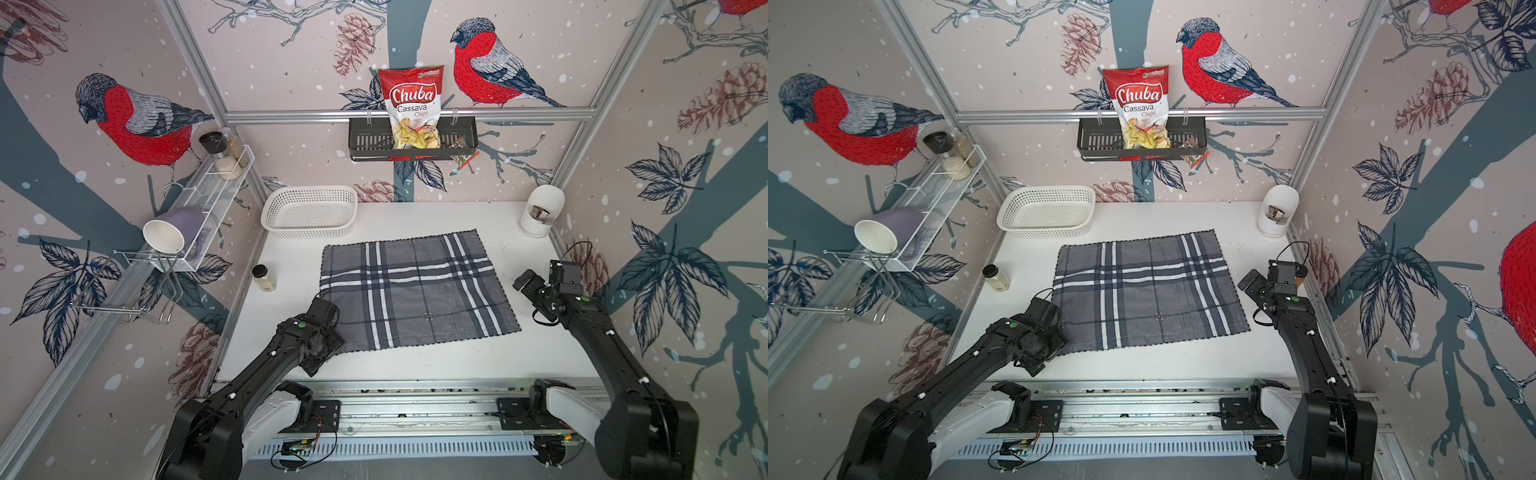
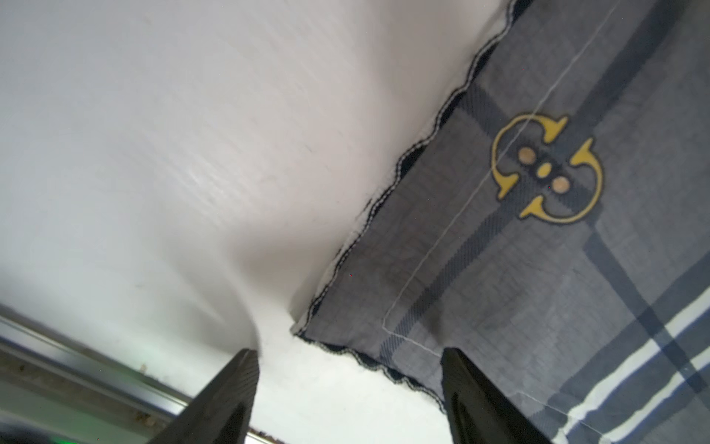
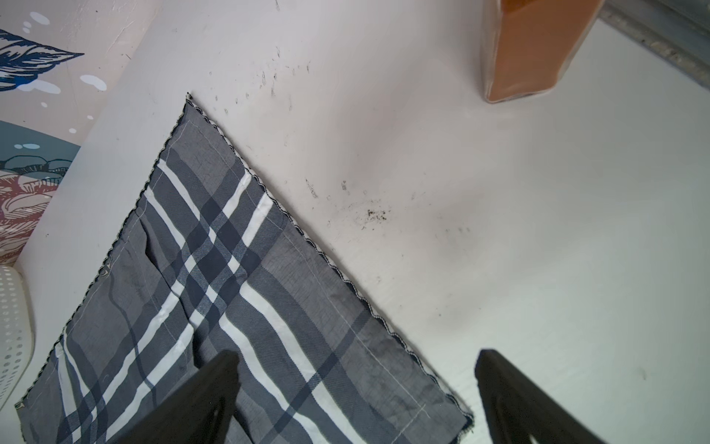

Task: Roll up the pillowcase
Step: Fold the pillowcase.

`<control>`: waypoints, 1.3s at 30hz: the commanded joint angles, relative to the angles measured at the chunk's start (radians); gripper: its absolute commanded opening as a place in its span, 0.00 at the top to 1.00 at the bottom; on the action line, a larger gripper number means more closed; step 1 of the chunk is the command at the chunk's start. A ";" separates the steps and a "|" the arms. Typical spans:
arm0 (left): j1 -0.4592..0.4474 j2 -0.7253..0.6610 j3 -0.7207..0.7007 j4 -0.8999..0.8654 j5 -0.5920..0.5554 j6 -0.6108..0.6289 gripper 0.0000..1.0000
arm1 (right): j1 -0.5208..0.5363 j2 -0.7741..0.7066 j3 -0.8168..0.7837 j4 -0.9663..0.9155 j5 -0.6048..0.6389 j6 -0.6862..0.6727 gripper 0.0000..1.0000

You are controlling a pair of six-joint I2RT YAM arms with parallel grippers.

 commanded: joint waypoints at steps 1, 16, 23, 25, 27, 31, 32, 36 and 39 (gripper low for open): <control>-0.001 0.000 0.006 -0.048 0.017 -0.003 0.24 | -0.002 -0.007 -0.001 -0.028 -0.003 0.004 0.00; -0.002 0.126 0.035 0.117 -0.044 0.054 1.00 | 0.054 0.025 -0.136 -0.124 0.036 0.112 0.00; 0.005 0.088 0.051 0.139 -0.080 0.041 1.00 | 0.220 0.049 -0.188 -0.175 0.098 0.255 0.00; 0.012 0.080 0.054 0.134 -0.098 0.039 1.00 | 0.222 0.045 -0.212 -0.156 0.087 0.263 0.00; 0.027 0.066 0.052 0.132 -0.104 0.042 1.00 | 0.209 0.051 -0.228 -0.134 0.071 0.252 0.00; 0.054 0.038 0.037 0.138 -0.106 0.055 1.00 | 0.160 0.090 -0.243 -0.066 0.007 0.181 0.02; 0.064 0.030 0.035 0.135 -0.104 0.057 1.00 | 0.144 0.101 -0.245 -0.043 -0.025 0.160 0.06; 0.079 -0.014 0.021 0.139 -0.097 0.050 1.00 | 0.129 0.102 -0.246 -0.018 -0.106 0.132 0.21; 0.079 -0.045 0.009 0.158 -0.086 0.048 1.00 | 0.139 0.088 -0.260 -0.017 -0.191 0.140 0.23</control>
